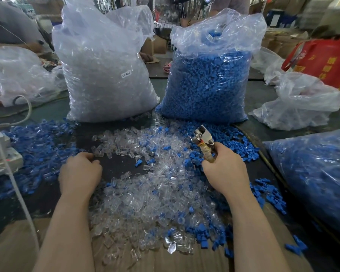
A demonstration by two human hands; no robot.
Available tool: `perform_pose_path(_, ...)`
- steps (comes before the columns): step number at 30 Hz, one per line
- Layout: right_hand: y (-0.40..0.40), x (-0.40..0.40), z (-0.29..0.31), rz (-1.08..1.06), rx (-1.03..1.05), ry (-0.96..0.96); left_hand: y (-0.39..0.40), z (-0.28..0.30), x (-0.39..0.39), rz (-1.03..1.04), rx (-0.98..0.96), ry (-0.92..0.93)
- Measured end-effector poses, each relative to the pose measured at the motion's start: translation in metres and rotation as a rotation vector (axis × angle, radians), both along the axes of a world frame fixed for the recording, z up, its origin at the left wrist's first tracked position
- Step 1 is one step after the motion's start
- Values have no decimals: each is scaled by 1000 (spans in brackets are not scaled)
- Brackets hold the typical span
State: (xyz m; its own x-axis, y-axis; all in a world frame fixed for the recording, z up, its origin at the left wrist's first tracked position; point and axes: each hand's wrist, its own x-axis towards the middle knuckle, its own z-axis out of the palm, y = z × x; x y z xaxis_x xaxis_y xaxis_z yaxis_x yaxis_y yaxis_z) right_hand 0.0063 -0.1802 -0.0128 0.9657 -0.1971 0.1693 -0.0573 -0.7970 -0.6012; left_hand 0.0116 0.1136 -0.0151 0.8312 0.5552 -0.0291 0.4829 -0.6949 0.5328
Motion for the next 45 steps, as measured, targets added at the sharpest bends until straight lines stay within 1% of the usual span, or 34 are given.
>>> perform_pose_path(4, -1, 0, 1, -79, -19, 28, 10, -1, 2, 77, 86, 102)
perform_pose_path(7, -3, -1, 1, -167, -88, 93, 11, -2, 3, 100, 155, 83)
perform_pose_path(9, -4, -1, 1, -211, -136, 145, 5, 2, 4, 79, 181, 50)
perform_pose_path(11, -4, -2, 1, -222, -160, 184, -6, 8, 6, -1, 163, 1)
perform_pose_path(14, -1, -2, 0, -193, -177, 199, -30, 13, 8, -185, 83, -60)
perform_pose_path(18, 8, -1, -1, -151, -248, 183, -58, 4, 9, -452, 122, 127)
perform_pose_path(20, 9, 0, -2, -151, -275, 186, -63, 0, 10, -512, 87, 124)
perform_pose_path(23, 10, 1, -3, -156, -280, 177, -64, 0, 9, -529, -7, 11)
perform_pose_path(26, 9, 0, -3, -152, -281, 169, -66, 1, 7, -532, -31, 2)
perform_pose_path(33, 8, 2, -6, -154, -300, 168, -66, 3, 5, -444, -133, -36)
perform_pose_path(38, 7, 3, -7, -167, -252, 166, -64, 6, 4, -414, -331, -112)
perform_pose_path(42, 6, 4, -7, -162, -248, 152, -65, 10, 3, -402, -335, -177)
perform_pose_path(45, 7, 4, -8, -118, -277, 174, -67, 12, 1, -398, -382, -217)
